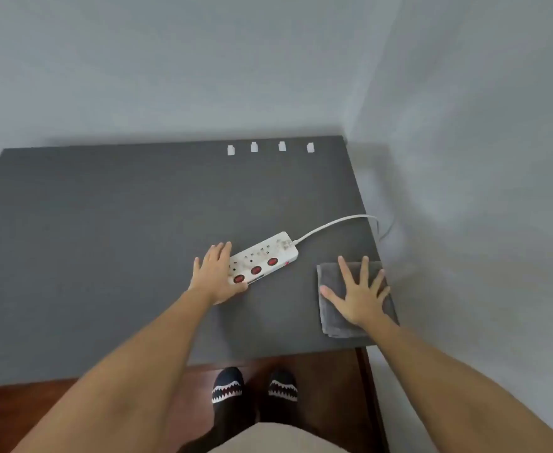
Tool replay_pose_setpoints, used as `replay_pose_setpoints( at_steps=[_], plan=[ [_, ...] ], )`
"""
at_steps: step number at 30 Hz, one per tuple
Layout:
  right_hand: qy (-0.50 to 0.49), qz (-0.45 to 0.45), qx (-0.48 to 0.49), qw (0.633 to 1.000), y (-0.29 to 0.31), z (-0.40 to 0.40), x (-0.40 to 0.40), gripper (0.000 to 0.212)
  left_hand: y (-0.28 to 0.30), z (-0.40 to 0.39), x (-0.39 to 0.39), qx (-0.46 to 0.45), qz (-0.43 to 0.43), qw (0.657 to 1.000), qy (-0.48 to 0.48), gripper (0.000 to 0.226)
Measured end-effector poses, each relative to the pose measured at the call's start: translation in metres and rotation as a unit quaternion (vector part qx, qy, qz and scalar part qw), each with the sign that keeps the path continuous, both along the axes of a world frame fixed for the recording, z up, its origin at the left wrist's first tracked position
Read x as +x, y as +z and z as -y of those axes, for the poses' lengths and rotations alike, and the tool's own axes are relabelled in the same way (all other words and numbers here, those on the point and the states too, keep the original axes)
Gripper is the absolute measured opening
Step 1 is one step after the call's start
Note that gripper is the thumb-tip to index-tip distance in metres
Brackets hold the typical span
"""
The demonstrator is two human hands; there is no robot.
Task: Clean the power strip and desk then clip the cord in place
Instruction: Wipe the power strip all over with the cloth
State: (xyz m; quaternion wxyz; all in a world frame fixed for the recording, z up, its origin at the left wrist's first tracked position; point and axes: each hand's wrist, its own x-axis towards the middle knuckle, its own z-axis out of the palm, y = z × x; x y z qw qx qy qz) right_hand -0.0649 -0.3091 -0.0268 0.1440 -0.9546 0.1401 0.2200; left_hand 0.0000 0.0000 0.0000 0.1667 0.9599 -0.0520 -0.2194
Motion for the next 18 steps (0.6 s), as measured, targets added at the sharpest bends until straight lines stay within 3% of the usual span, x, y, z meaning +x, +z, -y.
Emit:
replay_pose_setpoints(
  at_steps=[4, 8, 14, 18],
  plan=[
    [0.017, 0.039, -0.066, 0.997, -0.016, -0.009, -0.012, 0.094, -0.006, -0.022, -0.018, -0.019, -0.001, 0.997, 0.073, 0.115],
    [0.018, 0.097, -0.068, 0.993, -0.027, -0.011, -0.016, 0.065, -0.013, -0.033, -0.033, -0.074, -0.009, 0.990, 0.122, 0.107],
    [0.000, 0.231, 0.058, 0.971, -0.037, -0.007, -0.013, 0.041, -0.019, -0.038, -0.036, -0.132, 0.025, 0.980, 0.147, 0.084],
    [-0.042, 0.295, 0.174, 0.939, -0.010, -0.029, 0.012, 0.041, -0.023, -0.044, -0.035, -0.145, 0.033, 0.979, 0.143, 0.081]
  ],
)
